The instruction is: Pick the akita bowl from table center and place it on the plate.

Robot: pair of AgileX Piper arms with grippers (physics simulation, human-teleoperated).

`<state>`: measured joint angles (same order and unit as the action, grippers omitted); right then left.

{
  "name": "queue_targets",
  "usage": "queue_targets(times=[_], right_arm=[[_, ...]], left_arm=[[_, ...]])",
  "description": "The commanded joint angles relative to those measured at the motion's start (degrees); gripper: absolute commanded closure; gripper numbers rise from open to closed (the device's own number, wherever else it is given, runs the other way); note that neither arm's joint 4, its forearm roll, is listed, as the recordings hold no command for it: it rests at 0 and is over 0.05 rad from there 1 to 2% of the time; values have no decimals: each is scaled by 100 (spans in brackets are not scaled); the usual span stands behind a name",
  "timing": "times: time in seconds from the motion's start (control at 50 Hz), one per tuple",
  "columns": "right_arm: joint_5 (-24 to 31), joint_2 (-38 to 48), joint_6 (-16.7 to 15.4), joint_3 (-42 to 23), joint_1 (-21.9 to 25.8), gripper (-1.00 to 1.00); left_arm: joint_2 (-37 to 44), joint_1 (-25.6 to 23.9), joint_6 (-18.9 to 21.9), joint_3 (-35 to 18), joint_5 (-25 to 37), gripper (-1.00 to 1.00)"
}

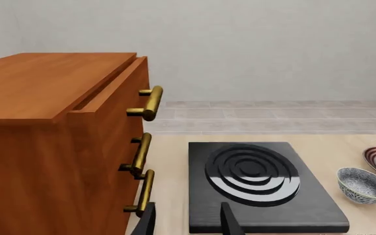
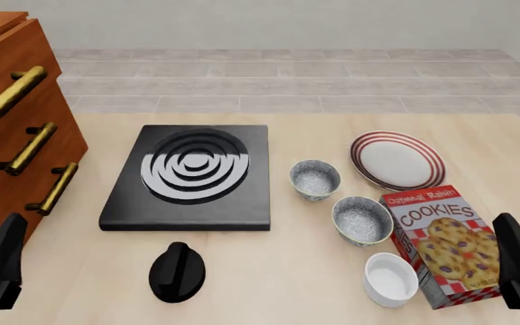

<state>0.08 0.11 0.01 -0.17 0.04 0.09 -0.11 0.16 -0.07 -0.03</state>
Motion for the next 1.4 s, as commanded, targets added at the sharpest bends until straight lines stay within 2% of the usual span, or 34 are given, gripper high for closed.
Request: queue_targets(times=[0.02,0.18,0.24,0.28,0.36,0.42,0.48,0.56,0.74,0.86,0.92,1.04,1.1,1.26,1.32,1.36,1.4], right_arm=[[73,66,6,-133,35,-100],[58,168,-68,-164,127,-100],[398,11,-28,-399,94,-100],[789,13,17,-790,157,-100],[1101,44,17,-1170,201,-100],[1184,145,-36,-1328,277,-100],[1299,288,54,-1561,324,-100],[1430,534,-48,-1901,490,-100],[924,2034,-396,-2102,1100,-100],[834,2617,-570,-2488,1377,-100],[612,3115,-798,-2594,1511,-100],[338,3996,-941,-2781,1939,-100],[233,4315,-1022,-2869,2002,-100],[5,5422,-754,-3332,2092,-100],[-37,5833,-703,-3445,2148,-100],[-94,5954,-792,-3475,2160,-100],[-114,6148,-707,-3536,2191,-100]], left_arm=[[1,-102,135,-39,15,-100],[6,-113,154,0,1,-100],[3,-168,199,-3,9,-100],[2,-238,270,-4,33,-100],[3,-262,306,4,40,-100],[2,-275,310,-5,42,-100],[3,-282,314,-5,56,-100],[9,-307,349,4,62,-100],[22,-372,389,6,109,-100],[31,-406,395,7,114,-100],[33,-417,372,7,118,-100],[29,-450,347,6,126,-100],[40,-450,322,6,120,-100],[44,-488,284,6,126,-100],[44,-485,265,5,133,-100],[64,-474,250,1,118,-100],[59,-474,238,5,126,-100]])
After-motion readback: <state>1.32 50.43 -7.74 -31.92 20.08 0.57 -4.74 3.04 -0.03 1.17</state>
